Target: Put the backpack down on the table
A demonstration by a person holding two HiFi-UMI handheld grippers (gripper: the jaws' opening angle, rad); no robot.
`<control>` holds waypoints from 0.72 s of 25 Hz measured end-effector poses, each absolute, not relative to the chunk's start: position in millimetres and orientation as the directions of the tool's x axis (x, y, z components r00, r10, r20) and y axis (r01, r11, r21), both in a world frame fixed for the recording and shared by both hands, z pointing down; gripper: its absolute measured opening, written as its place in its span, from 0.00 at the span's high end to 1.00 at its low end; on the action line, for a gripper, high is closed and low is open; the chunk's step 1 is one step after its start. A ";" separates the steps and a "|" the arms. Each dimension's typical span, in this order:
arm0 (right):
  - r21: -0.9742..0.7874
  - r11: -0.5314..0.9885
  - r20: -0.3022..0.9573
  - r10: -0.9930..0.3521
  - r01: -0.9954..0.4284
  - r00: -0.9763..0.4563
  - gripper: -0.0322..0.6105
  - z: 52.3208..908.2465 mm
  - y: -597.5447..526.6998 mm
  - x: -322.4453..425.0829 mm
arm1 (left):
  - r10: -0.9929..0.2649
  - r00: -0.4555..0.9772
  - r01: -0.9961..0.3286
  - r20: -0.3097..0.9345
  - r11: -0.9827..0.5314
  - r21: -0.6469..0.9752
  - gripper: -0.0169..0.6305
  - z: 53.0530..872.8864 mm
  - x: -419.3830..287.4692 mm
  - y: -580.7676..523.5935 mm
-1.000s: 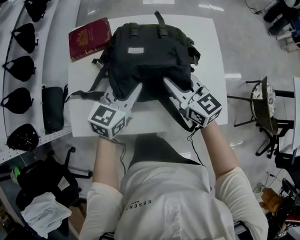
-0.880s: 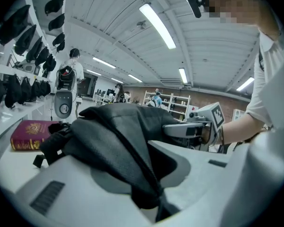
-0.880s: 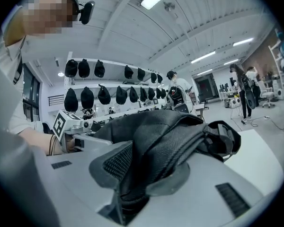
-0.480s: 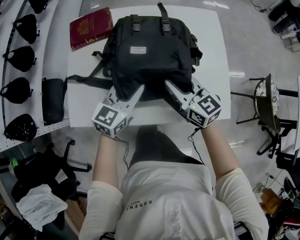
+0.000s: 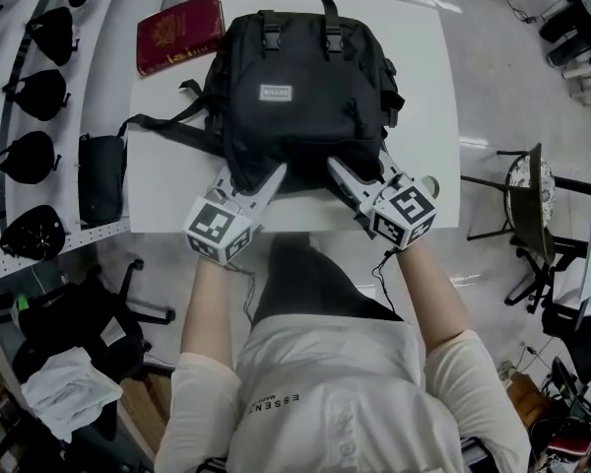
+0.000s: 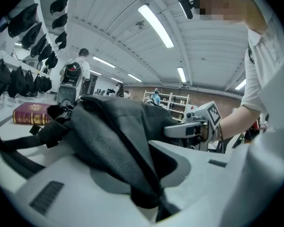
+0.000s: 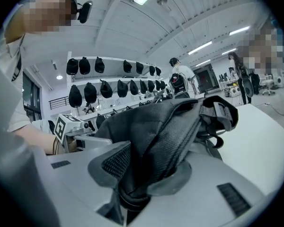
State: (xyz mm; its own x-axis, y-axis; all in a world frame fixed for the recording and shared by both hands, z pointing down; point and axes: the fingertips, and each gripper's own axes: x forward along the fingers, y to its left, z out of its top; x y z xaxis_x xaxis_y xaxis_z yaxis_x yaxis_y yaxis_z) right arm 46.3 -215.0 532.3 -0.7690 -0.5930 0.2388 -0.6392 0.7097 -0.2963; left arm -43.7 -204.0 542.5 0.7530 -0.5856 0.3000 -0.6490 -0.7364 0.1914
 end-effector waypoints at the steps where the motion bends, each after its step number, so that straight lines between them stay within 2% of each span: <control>1: -0.300 0.708 0.248 -0.589 -0.639 -0.769 0.77 536.8 -212.7 46.4 | -0.583 0.753 -0.649 0.305 -0.734 0.200 0.84 546.5 -44.0 -201.5; 6: -0.289 0.712 0.297 -0.569 -0.640 -0.767 0.75 557.6 -201.5 45.6 | -0.578 0.750 -0.656 0.322 -0.712 0.251 0.83 566.6 -46.9 -191.5; 14: -0.268 0.715 0.323 -0.565 -0.646 -0.759 0.74 562.3 -198.4 46.9 | -0.582 0.763 -0.644 0.282 -0.722 0.252 0.82 571.0 -47.2 -188.1; 16: -0.257 0.706 0.330 -0.578 -0.660 -0.746 0.72 562.7 -198.0 48.5 | -0.603 0.741 -0.669 0.295 -0.696 0.259 0.78 573.1 -50.0 -188.9; 18: -0.233 0.692 0.335 -0.603 -0.684 -0.724 0.69 562.5 -199.4 50.8 | -0.634 0.697 -0.714 0.335 -0.654 0.249 0.66 576.3 -56.6 -193.0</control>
